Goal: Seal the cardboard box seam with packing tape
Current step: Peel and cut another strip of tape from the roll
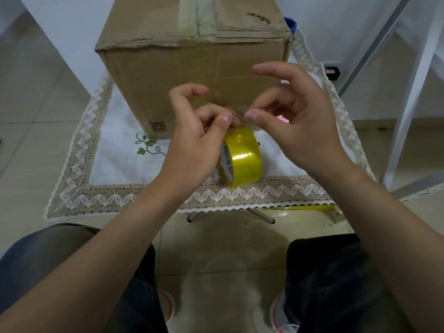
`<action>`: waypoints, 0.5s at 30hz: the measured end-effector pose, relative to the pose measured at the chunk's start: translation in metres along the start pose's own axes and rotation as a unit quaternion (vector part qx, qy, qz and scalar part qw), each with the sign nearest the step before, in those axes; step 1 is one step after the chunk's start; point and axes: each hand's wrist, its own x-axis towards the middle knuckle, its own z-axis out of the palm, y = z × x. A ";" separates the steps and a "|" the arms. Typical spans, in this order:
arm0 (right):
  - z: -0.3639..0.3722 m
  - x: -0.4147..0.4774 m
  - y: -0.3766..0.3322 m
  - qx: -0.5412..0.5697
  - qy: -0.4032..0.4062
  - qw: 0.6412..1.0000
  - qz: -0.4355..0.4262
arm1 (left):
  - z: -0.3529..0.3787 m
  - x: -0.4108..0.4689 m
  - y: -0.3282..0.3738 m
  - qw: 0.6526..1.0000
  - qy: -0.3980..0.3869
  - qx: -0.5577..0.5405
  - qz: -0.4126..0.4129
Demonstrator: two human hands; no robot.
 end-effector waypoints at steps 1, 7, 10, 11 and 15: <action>0.000 0.000 0.000 -0.001 0.001 1.000 0.001 | -0.001 0.001 0.001 1.000 0.004 0.001 -0.002; 0.001 -0.001 0.000 -0.002 0.009 1.000 0.005 | 0.000 0.000 -0.004 0.999 0.009 0.046 -0.017; 0.001 -0.001 0.000 0.002 0.009 1.000 0.005 | -0.001 0.001 -0.004 0.999 0.019 0.016 -0.028; 0.001 -0.001 0.000 0.003 0.009 1.000 0.004 | -0.001 0.001 -0.004 0.999 0.021 0.014 -0.028; 0.001 -0.001 0.000 0.006 0.015 1.000 0.006 | 0.000 -0.002 -0.003 0.999 0.031 0.020 -0.019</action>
